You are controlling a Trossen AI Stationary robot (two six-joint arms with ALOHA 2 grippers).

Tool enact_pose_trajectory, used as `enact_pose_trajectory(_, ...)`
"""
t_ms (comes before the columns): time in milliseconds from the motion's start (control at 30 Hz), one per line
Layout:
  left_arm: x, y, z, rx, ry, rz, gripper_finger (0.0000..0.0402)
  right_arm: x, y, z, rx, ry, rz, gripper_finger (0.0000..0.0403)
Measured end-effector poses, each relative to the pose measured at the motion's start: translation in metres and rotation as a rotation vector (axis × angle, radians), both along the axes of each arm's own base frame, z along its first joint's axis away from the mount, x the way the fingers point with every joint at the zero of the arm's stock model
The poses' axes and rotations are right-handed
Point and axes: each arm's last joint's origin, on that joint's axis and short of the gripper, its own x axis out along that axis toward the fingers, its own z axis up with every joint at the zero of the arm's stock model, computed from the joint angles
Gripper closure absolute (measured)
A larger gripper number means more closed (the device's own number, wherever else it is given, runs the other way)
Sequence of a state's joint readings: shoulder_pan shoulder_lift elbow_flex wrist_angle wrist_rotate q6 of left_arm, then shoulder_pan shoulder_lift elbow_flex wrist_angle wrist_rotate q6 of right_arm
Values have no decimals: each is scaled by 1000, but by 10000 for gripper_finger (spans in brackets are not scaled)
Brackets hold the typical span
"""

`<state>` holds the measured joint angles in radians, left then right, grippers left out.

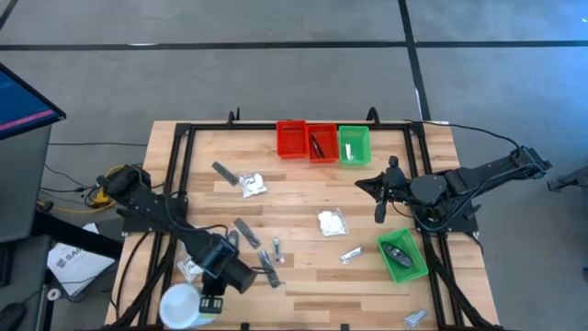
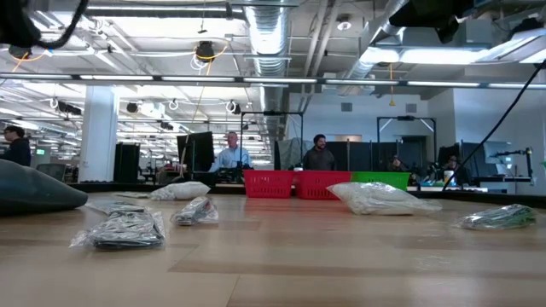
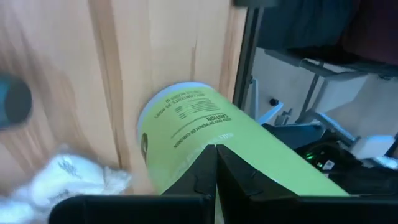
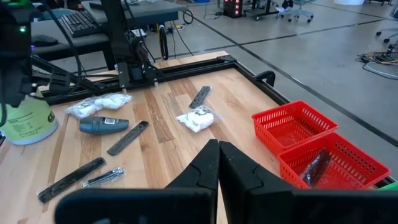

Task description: Pick & Place Travel size toiletries

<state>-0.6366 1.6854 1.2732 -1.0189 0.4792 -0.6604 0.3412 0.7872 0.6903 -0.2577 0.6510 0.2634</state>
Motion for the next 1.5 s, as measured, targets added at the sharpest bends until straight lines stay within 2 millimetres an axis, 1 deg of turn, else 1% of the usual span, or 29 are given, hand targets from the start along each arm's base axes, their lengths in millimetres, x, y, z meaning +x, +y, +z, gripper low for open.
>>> enact_pose_trajectory(233, -20, -2, 2, 1, 31, 67, 399, 0, 0, 0, 0, 0, 0, 403)
enact_pose_trajectory(367, -25, -6, 5, -5, 35, 86, 399, 0, 0, 0, 0, -1, 0, 403)
enact_pose_trajectory(533, -30, -12, 5, 0, 58, 109, 399, 0, 0, 0, 0, 1, 0, 403)
enact_pose_trajectory(1500, -42, -24, 6, 3, 136, 147, 399, 0, 0, -1, 5, 7, -2, 403)
